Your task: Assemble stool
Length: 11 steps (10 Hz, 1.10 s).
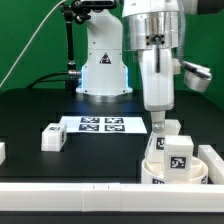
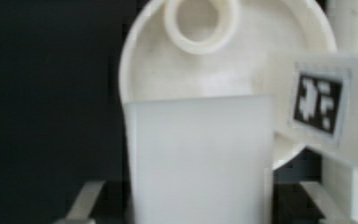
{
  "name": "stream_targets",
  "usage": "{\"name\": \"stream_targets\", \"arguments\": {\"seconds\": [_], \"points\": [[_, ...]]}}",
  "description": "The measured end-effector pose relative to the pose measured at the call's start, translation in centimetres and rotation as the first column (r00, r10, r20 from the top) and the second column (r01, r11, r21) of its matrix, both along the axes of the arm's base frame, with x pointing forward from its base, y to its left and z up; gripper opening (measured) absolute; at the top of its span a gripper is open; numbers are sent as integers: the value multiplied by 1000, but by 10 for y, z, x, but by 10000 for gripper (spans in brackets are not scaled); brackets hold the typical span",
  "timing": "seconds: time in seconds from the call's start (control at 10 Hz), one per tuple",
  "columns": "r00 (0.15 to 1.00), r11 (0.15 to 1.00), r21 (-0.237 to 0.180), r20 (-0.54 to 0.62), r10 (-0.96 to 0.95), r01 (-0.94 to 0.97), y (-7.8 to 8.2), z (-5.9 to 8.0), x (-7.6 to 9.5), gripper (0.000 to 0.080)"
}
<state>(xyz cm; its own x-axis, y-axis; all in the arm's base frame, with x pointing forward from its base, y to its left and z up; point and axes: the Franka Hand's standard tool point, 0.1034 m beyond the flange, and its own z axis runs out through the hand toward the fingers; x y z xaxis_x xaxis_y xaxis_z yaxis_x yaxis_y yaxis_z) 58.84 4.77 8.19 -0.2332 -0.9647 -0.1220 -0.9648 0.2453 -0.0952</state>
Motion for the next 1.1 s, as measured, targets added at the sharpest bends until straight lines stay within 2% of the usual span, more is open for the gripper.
{"name": "stream_targets", "arguments": {"seconds": [0.3, 0.6, 1.0, 1.1], "points": [[970, 967, 66, 3, -245, 244, 8, -1, 1, 337], [909, 903, 110, -32, -415, 416, 15, -1, 1, 337], [902, 893, 128, -36, -430, 431, 16, -1, 1, 337], [913, 904, 126, -43, -406, 408, 17, 0, 0, 424]]}}
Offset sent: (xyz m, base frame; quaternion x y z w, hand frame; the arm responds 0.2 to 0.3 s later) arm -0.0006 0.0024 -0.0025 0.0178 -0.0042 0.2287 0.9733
